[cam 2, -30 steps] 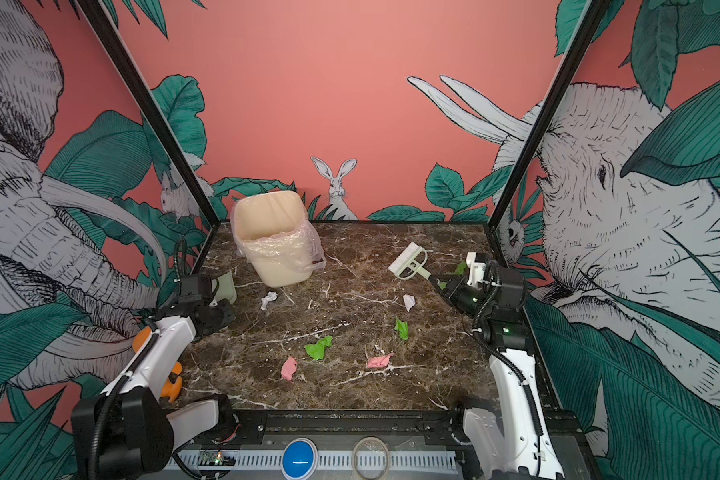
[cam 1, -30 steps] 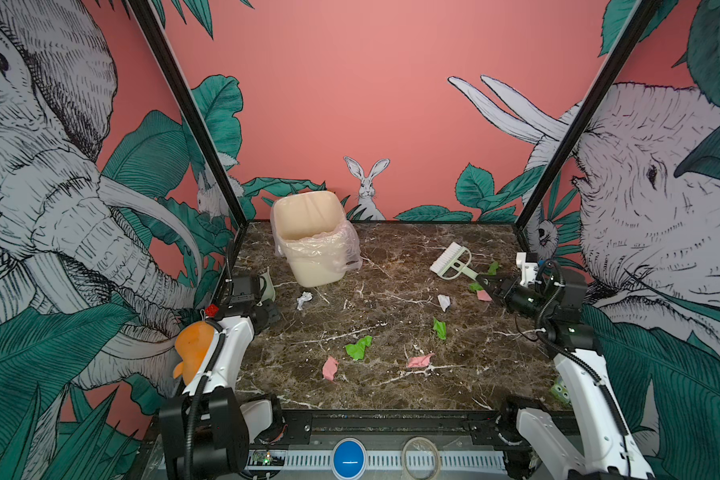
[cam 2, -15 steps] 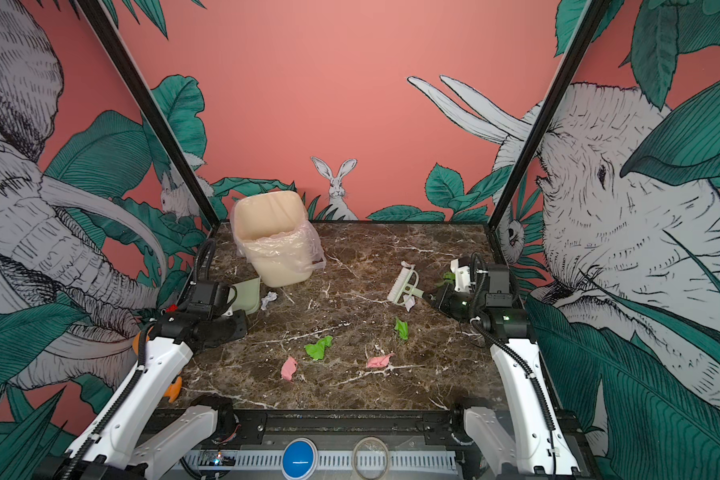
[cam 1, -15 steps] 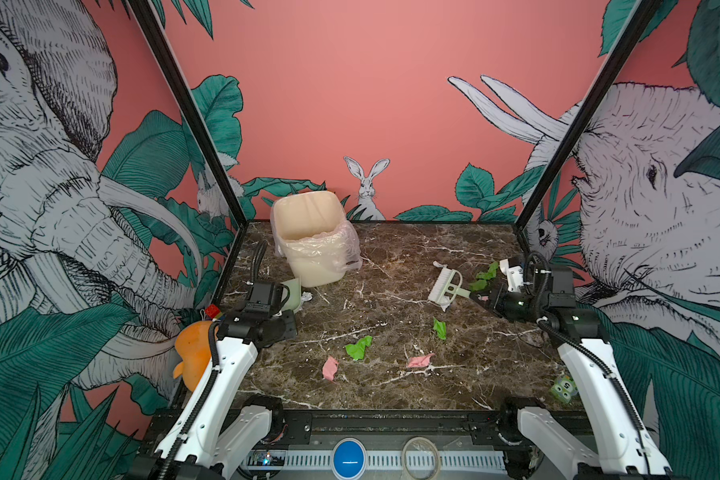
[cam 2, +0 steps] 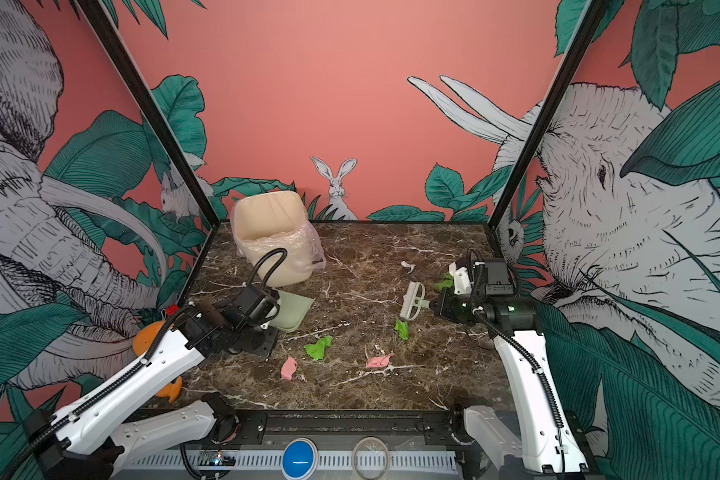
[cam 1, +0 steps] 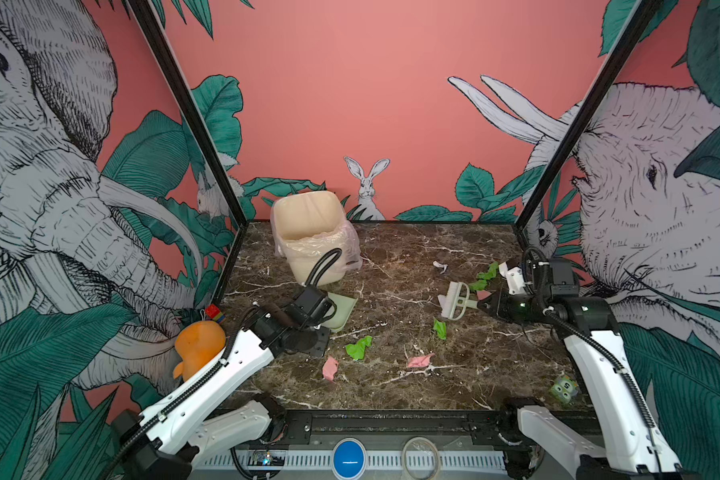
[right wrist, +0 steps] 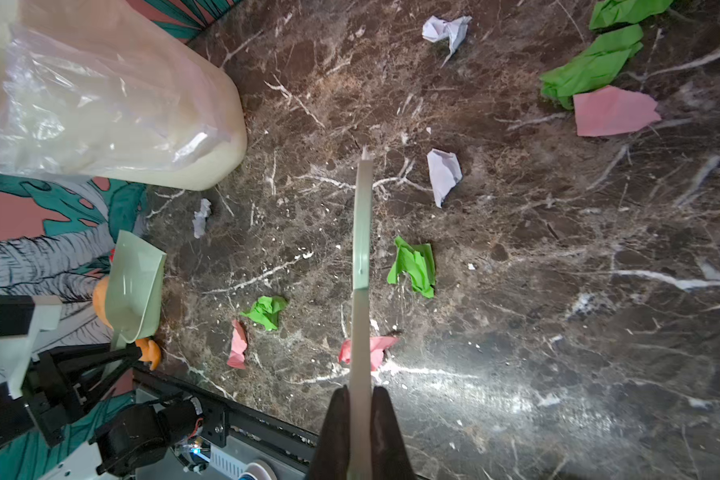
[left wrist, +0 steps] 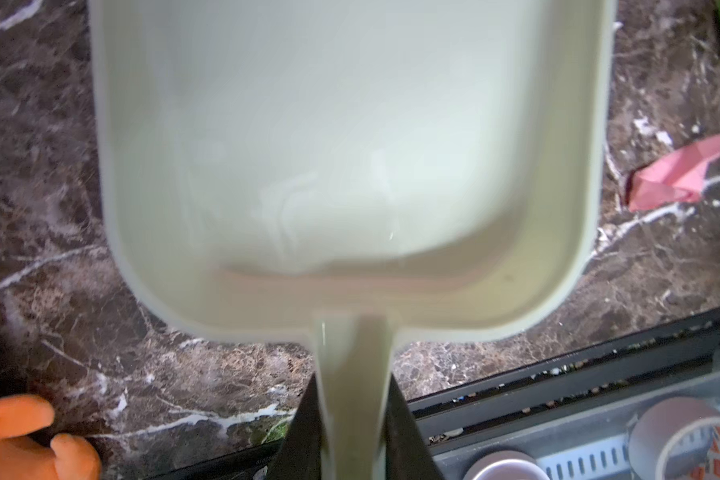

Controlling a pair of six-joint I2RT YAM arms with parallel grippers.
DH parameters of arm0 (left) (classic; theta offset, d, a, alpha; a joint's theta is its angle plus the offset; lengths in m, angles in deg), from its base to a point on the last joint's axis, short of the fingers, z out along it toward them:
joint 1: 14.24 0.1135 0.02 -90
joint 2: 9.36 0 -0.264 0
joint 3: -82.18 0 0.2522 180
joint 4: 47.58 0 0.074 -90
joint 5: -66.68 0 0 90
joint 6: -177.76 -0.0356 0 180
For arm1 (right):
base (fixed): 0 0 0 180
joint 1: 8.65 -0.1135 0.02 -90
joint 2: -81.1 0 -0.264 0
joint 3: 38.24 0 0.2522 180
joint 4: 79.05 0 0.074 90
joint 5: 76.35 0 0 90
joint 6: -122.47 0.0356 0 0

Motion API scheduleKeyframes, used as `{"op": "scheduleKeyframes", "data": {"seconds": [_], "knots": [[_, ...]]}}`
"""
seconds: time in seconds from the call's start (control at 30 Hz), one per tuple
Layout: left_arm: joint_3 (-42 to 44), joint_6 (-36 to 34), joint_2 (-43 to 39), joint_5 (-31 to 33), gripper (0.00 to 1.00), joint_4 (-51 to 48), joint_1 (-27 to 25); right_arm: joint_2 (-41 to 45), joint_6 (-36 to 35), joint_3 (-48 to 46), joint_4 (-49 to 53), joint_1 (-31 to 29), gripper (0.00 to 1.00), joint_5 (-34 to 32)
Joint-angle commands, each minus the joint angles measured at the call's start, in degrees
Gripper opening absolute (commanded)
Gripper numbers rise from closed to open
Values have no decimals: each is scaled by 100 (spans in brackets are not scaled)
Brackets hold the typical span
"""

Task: Sweep away the paper scraps from the table
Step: 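Carry the dustpan toward the paper scraps while the right gripper lowers the brush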

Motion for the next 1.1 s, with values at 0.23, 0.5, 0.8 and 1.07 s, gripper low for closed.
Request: {"op": "scheduleKeyframes", "data": {"seconds": [0.23,0.5,0.8,1.07], "knots": [[-737,-1117,1219,-369,6,411,-774,-16,-438,365,1000,-184,0,-855],[-1031,-1724,1980,-776,6,761,-902,-191,-578,393,1170,-238,0,-1041],[-1572,-2529,2905,-1073,6,585,-1026,-610,-775,369,1246,-710,0,-1553],[-2092,-3244,3546,-956,6,360,-1026,-1288,-1034,720,1466,-1218,0,-2052]]}}
